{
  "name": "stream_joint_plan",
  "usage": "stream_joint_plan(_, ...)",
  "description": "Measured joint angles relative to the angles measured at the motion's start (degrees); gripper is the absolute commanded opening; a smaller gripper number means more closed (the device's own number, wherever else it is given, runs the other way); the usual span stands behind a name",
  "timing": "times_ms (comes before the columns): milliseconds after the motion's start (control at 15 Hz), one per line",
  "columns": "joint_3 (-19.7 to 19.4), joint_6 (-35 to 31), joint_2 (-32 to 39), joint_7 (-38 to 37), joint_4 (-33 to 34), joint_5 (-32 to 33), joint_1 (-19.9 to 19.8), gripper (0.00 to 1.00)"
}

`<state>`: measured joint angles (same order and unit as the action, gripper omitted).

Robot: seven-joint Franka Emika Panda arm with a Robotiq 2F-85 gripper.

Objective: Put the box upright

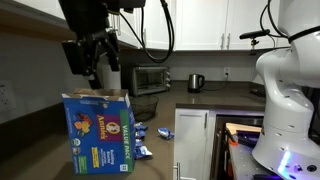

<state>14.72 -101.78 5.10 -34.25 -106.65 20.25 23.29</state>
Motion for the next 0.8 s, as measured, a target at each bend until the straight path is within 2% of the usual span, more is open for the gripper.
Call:
stream_joint_plan(333,-0.16,-0.84,-5.49,0.24,-5.63,0.00,-2.85,1.00)
stream_joint_plan(800,-1.15,-5.74,-16.54,5.78,-16.41,-0.01,-7.19,1.00)
